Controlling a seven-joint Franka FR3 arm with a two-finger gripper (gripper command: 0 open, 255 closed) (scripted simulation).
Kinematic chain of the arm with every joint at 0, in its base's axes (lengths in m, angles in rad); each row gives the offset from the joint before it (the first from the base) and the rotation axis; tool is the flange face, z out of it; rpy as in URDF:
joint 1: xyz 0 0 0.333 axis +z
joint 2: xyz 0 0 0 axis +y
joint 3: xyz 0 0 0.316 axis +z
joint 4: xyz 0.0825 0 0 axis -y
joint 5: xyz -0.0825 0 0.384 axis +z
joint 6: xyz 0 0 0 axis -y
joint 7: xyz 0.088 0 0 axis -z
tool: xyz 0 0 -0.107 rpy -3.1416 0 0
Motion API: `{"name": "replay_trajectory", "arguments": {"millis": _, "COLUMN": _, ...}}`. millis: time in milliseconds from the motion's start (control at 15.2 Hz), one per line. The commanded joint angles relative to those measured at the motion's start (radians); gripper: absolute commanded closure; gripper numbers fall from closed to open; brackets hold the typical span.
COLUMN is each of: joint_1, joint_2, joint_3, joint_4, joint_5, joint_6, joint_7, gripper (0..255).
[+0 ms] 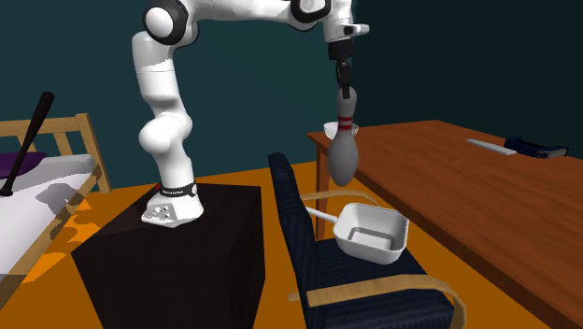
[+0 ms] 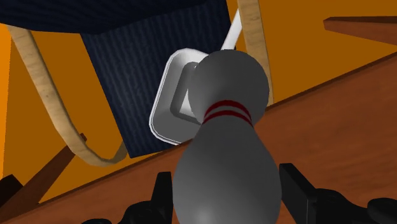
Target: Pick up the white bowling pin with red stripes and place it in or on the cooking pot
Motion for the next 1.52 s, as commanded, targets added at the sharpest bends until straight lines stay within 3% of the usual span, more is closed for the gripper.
{"name": "replay_trajectory", "arguments": {"millis": 0, "joint_1": 0.001, "joint_2": -0.004, "joint_3": 0.001, "joint_4": -0.03, "joint_5": -0.001, "joint_6": 0.03, "joint_7": 0.003, "gripper": 255}}
{"name": "replay_trajectory", "arguments": {"millis": 1452, "joint_1": -0.001, "joint_2": 0.014, "joint_3": -0.001, "joint_4": -0.306, "joint_5": -0.008, "joint_6": 0.323, "joint_7": 0.018, "gripper": 255}}
